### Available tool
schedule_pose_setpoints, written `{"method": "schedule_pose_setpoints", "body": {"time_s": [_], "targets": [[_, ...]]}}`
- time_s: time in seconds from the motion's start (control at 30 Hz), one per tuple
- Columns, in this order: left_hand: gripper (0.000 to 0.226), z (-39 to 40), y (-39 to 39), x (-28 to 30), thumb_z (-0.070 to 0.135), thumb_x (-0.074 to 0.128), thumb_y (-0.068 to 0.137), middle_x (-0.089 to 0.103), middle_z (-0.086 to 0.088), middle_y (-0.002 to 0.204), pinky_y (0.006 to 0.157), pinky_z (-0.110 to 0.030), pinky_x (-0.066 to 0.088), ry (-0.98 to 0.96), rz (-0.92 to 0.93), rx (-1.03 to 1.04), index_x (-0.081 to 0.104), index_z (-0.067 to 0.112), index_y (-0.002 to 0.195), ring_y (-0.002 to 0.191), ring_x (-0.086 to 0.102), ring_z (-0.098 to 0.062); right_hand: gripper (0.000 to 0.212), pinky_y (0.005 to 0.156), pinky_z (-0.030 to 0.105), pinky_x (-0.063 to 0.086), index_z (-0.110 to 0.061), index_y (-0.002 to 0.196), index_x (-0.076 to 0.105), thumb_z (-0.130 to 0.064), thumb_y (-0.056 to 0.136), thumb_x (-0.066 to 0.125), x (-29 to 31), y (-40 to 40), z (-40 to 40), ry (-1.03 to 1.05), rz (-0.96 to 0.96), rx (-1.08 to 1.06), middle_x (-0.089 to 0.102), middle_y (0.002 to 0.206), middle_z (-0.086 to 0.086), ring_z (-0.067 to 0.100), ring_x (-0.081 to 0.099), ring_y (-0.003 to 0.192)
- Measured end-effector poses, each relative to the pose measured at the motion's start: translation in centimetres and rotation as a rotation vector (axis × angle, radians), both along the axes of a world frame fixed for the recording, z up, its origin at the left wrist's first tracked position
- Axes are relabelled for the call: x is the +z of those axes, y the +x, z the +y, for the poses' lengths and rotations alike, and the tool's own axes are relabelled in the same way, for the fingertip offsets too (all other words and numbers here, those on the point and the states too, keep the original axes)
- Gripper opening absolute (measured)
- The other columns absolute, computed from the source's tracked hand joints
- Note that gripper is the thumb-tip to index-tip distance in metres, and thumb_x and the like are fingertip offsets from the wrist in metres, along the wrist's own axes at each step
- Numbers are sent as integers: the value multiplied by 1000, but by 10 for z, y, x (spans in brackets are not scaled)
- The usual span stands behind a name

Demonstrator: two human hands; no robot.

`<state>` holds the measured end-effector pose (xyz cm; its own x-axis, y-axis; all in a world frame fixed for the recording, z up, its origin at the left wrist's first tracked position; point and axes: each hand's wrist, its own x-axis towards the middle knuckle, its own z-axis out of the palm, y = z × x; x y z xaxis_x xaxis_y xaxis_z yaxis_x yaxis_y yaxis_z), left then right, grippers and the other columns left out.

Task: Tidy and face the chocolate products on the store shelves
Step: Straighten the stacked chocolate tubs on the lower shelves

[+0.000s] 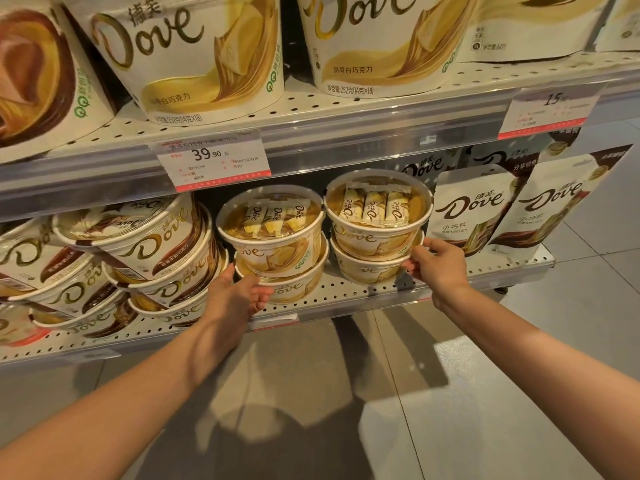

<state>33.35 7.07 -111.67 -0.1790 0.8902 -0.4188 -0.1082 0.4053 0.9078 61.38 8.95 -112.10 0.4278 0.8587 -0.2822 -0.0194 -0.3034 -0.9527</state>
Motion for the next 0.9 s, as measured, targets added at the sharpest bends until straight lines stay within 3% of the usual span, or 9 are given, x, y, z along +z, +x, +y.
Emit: {"method": "schedule_pose_setpoints", "body": {"time_s": [0.07,0.23,0.37,0.47,0.57,0.6,0.7,0.8,0.9], "targets": [[52,1,-1,-4,1,46,94,65,-16,74,46,-19,44,-7,2,27,29,3,143,51,54,-12,15,44,15,41,-5,89,67,-3,89,52,-2,2,2,6,-30,8,59,63,7,10,50,52],[39,0,1,-4,3,47,95,64,-14,75,46,-18,44,-6,18,55,43,4,134,51,53,-11,18,52,27,36,-8,78,68,-8,89,54,-3,6,3,16,-140,44,58,57,8,15,45,53],[43,-5,3,-4,11,55,93,66,-12,76,54,-28,44,-19,101,131,41,4,133,52,56,-15,21,63,39,42,-8,88,67,-12,92,47,-2,8,-1,22,-250,113,59,63,6,17,48,59],[28,-15,12,5,9,59,87,52,-2,76,66,-33,47,57,363,243,42,12,109,72,55,-24,22,77,40,47,-9,108,58,-16,93,43,-3,2,-15,63,-401,70,58,86,5,19,51,78],[49,-28,26,13,2,71,75,43,0,91,70,-14,42,297,602,196,40,12,112,84,46,-15,47,90,32,41,-9,129,41,-17,87,58,-1,-9,-37,233,-534,-53,47,117,7,17,46,103],[61,-30,29,12,3,76,71,41,-2,104,80,-12,41,351,680,145,39,9,120,95,45,-14,59,95,31,39,-10,134,35,-19,83,64,0,-14,-40,289,-563,-38,42,124,8,17,44,110],[102,-24,42,8,15,85,63,27,-8,139,109,-29,29,301,717,42,22,4,142,131,29,-20,100,108,33,30,-16,145,18,-33,68,80,3,-28,-33,315,-545,54,29,142,5,18,31,132],[126,-14,51,7,24,87,59,11,-9,154,114,-29,13,272,659,70,0,9,149,143,12,-22,126,115,41,24,-22,148,8,-45,52,87,4,-42,-18,287,-457,24,22,150,3,18,20,140],[134,3,48,6,25,89,55,13,-6,156,118,-39,16,285,536,140,-6,16,149,143,13,-21,133,113,44,28,-24,148,5,-49,46,88,1,-48,-9,237,-478,-9,23,150,3,21,22,140]]}}
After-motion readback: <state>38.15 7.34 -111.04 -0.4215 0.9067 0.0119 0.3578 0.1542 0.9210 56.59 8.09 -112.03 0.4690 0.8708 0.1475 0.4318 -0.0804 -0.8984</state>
